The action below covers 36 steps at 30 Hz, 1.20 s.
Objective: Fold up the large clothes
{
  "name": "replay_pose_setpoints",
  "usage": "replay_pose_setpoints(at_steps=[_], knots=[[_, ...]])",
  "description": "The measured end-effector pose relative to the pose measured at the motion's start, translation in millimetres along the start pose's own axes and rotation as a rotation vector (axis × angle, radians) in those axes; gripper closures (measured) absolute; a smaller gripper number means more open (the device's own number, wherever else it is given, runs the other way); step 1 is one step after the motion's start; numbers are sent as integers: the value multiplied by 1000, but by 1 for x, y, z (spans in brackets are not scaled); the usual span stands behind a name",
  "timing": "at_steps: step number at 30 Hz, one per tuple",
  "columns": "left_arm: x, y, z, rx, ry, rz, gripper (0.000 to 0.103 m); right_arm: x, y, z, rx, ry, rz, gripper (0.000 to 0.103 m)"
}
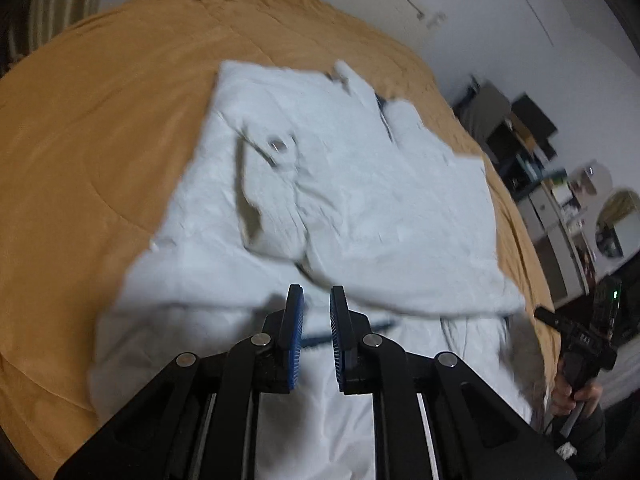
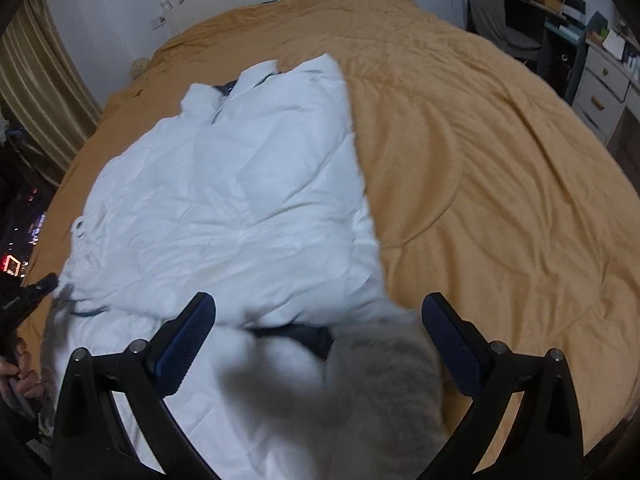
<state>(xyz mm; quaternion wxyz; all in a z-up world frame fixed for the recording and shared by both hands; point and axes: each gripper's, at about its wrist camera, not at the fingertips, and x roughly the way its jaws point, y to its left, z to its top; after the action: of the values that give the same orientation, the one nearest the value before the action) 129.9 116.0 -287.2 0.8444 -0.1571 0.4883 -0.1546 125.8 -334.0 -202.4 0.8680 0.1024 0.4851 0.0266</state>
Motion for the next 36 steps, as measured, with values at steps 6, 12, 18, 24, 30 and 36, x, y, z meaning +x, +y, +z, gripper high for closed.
replay_pose_setpoints(at_steps=[6, 12, 18, 24, 30, 36], knots=[[17, 15, -53, 21, 153, -7, 91, 53, 39, -74, -304, 216, -277, 0], [-13, 21, -69, 63, 144, 53, 90, 30, 11, -84, -217, 249, -195, 0], [-56, 27, -27, 81, 27, 131, 89, -28, -6, -36, -153, 73, -104, 0], [-52, 97, 5, -160, 8, 62, 89, 9, -77, 1, 68, 219, 73, 0], [-21, 127, -2, -248, 76, -104, 89, 70, -80, -18, 136, 420, 155, 0], [-30, 131, -26, -329, 64, -286, 84, 51, -81, -41, 184, 412, 406, 0]])
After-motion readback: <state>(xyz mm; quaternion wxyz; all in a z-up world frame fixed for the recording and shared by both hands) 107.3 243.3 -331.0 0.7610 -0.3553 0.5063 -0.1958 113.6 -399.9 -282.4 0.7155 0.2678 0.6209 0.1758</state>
